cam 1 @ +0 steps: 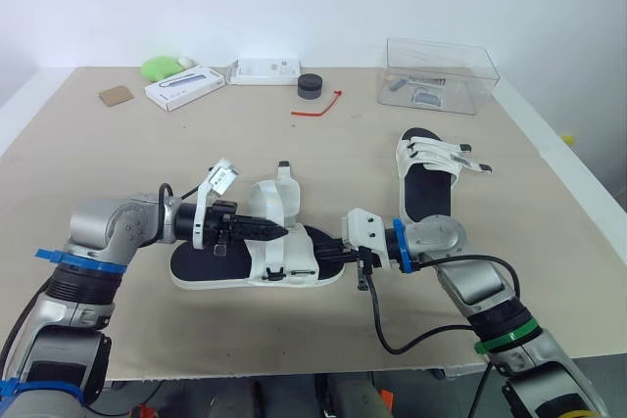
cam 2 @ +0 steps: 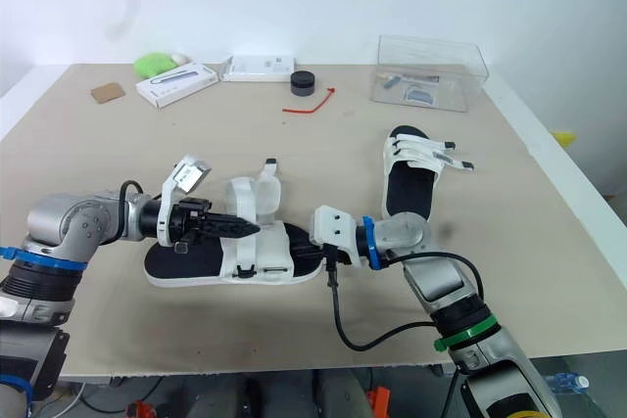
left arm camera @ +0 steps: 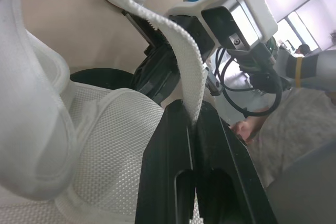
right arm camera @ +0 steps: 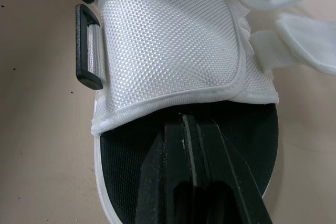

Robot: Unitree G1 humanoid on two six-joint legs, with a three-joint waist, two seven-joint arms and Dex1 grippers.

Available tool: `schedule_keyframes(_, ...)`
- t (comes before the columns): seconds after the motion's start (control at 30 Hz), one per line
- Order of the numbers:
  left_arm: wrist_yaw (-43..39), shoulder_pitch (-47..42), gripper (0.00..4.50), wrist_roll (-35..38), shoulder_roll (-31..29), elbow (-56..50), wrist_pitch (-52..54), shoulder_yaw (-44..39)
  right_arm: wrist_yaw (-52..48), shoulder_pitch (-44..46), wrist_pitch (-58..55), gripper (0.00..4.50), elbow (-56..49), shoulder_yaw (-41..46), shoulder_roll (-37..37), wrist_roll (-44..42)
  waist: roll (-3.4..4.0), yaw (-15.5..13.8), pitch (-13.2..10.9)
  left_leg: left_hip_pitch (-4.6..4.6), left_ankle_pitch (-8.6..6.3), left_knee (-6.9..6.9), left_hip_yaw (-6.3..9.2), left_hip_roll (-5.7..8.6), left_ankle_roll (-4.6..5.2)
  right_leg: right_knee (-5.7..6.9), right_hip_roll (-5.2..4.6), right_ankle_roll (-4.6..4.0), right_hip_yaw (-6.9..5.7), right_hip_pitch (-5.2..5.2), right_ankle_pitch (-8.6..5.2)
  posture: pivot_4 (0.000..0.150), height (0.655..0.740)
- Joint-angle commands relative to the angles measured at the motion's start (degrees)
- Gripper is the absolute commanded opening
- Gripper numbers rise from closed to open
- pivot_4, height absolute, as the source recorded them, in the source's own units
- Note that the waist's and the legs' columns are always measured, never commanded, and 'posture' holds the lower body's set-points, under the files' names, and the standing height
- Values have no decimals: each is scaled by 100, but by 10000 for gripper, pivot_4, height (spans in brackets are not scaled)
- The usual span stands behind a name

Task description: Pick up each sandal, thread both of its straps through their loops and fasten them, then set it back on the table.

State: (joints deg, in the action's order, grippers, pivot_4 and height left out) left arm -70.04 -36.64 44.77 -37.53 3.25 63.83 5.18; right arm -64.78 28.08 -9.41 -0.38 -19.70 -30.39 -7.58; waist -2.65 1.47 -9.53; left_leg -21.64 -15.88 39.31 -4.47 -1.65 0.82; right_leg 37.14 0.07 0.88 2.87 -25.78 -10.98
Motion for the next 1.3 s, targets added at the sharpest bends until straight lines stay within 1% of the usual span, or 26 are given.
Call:
schedule_keyframes(0.03,-61,50,486,187,-134,-400,88,-145,11,0,-48,0,12,-31,-35,108,0,0,0,0,0,0,0,0,0,0,0,-1,-1,0,0,1500,7400)
schedule_keyframes(0.27,-51,503,486,83,-346,-957,-91,-32,1,30,-13,0,64,-36,-29,124,0,4,0,0,0,-1,1,-1,0,0,0,0,0,0,0,1500,7400)
schedule_keyframes(0.6,227,1045,486,141,-358,-1412,-122,-180,-21,51,49,0,119,-50,-14,140,0,16,0,2,0,-1,2,-4,0,1,1,-10,-1,-1,-6,1500,7400)
schedule_keyframes(0.83,540,1089,486,337,-307,-1485,24,-329,-36,53,83,0,140,-68,-10,149,0,15,0,2,0,-1,2,-3,0,1,0,-12,-2,1,-7,1500,7400)
schedule_keyframes(0.9,587,1037,6256,400,-324,-1474,1,-416,-43,57,88,0,141,-71,-12,149,0,15,0,3,0,-1,1,-3,0,1,0,-12,-1,1,-7,1500,7400)
schedule_keyframes(0.93,576,1009,7705,436,-347,-1489,5,-443,-45,56,90,0,140,-70,-15,149,0,15,0,3,0,-1,1,-3,0,1,0,-12,-1,1,-7,1500,7400)
schedule_keyframes(0.97,502,967,13561,486,-408,-1538,-10,-480,-48,55,94,0,140,-70,-19,150,0,15,0,3,0,-1,1,-3,0,1,0,-12,-1,1,-7,1500,7400)
schedule_keyframes(1.03,422,898,20078,586,-480,-1576,-1,-540,-54,54,100,0,142,-67,-27,152,0,15,0,3,0,-1,2,-3,0,1,0,-13,-2,1,-7,1500,7400)
schedule_keyframes(1.07,406,805,24803,654,-495,-1515,15,-601,-60,58,111,0,154,-68,-32,157,0,13,0,3,0,-1,2,-3,0,1,0,-13,-2,1,-7,1500,7400)
schedule_keyframes(1.2,618,469,24803,632,-333,-1241,-58,-707,-72,88,136,0,194,-71,-28,173,0,11,0,3,0,-1,0,-1,0,0,-1,-17,-1,1,-10,1500,7400)
schedule_keyframes(1.3,717,397,24803,600,-250,-1213,-71,-667,-74,108,151,0,219,-65,-13,190,0,13,0,3,0,-1,-2,0,0,0,-1,-12,1,2,-7,1500,7400)
